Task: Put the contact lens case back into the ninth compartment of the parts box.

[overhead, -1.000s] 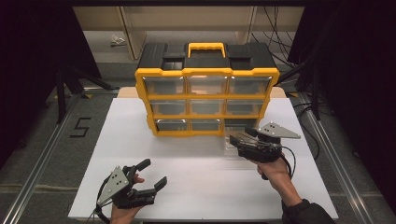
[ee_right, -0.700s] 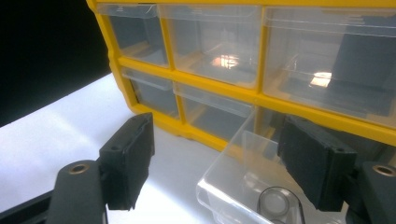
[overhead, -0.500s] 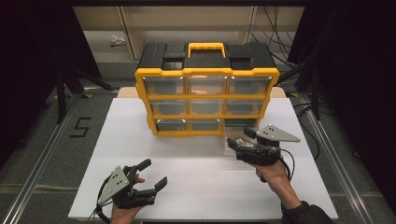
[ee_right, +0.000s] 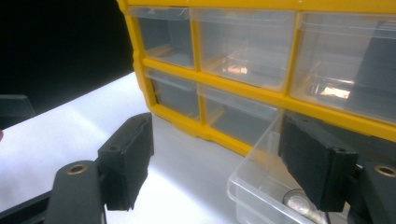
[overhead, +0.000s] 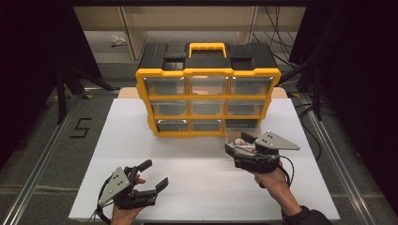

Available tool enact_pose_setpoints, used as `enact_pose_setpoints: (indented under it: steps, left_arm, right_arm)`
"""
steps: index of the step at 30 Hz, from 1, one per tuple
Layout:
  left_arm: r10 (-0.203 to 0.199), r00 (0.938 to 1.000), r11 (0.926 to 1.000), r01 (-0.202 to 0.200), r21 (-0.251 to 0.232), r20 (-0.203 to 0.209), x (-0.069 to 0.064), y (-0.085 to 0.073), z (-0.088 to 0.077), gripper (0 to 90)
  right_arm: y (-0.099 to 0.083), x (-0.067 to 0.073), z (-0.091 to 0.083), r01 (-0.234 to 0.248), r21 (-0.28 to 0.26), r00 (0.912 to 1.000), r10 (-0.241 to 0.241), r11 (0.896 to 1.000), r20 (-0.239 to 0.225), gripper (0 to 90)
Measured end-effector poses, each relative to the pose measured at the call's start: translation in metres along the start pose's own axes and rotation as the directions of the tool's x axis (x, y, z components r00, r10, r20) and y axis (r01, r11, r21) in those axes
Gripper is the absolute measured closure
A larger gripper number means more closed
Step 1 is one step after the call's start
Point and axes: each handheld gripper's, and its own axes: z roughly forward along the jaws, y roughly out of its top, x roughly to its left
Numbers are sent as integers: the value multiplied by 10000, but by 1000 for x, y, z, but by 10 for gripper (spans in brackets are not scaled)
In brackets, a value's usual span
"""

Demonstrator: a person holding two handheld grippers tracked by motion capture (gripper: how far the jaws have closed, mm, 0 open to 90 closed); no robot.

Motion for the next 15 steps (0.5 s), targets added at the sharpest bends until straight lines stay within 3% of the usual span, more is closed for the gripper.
enact_pose_setpoints:
  steps: [15]
  left_arm:
    - [10, 10000, 10000, -11, 48, 63, 0, 0, 0, 162]
  right_arm:
    - [-5, 7, -6, 168, -406, 9997, -174, 9990, -154, 257]
